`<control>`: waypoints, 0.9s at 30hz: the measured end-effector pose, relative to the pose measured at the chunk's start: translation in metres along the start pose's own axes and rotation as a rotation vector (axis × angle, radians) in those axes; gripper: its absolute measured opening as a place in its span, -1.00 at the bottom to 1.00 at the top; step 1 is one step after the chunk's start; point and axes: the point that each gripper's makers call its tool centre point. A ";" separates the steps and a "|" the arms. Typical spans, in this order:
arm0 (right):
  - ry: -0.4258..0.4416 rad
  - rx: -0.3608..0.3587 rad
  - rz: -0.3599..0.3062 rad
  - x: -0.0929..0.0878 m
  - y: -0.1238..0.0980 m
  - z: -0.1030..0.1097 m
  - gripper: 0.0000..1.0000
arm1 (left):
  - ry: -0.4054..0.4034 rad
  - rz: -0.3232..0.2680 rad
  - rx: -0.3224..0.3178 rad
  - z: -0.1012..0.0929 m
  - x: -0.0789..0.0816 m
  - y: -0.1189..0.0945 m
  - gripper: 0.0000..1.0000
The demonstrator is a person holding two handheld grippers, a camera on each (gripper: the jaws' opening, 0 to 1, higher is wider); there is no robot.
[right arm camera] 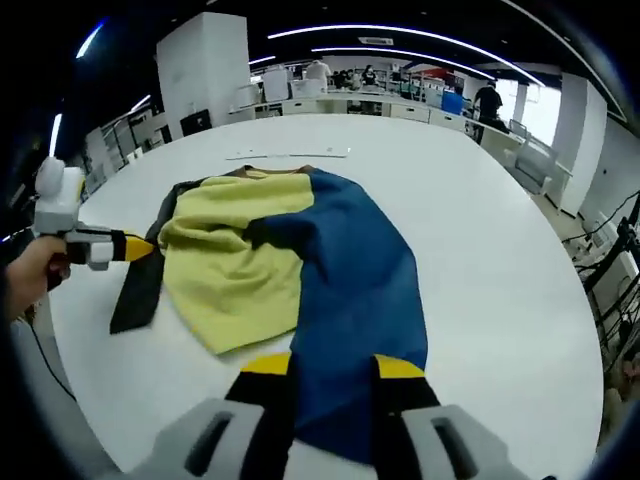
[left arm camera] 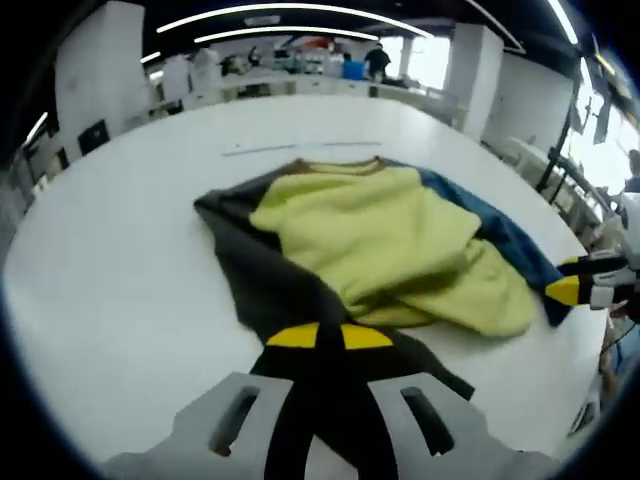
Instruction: Fold the garment on the visible template until the final outline fits inside the template.
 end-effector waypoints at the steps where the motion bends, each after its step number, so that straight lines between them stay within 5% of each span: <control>1: -0.003 0.000 -0.002 0.000 -0.001 0.000 -0.75 | -0.001 -0.002 0.010 0.003 0.001 -0.002 -0.97; 4: -0.005 -0.007 -0.004 -0.001 -0.003 -0.004 -1.00 | -0.027 -0.033 0.021 0.011 0.007 -0.010 -0.98; 27: 0.017 -0.121 0.040 -0.004 0.003 -0.100 -1.00 | -0.028 -0.076 0.171 0.107 0.029 -0.027 -0.99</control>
Point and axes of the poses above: the point that each gripper's makers call its tool centre point, and the gripper's own axes: y roughly forward along the fingers, z roughly to its left, x roughly out of its top, and after that the axes turned 15 degrees about -y, right-handed
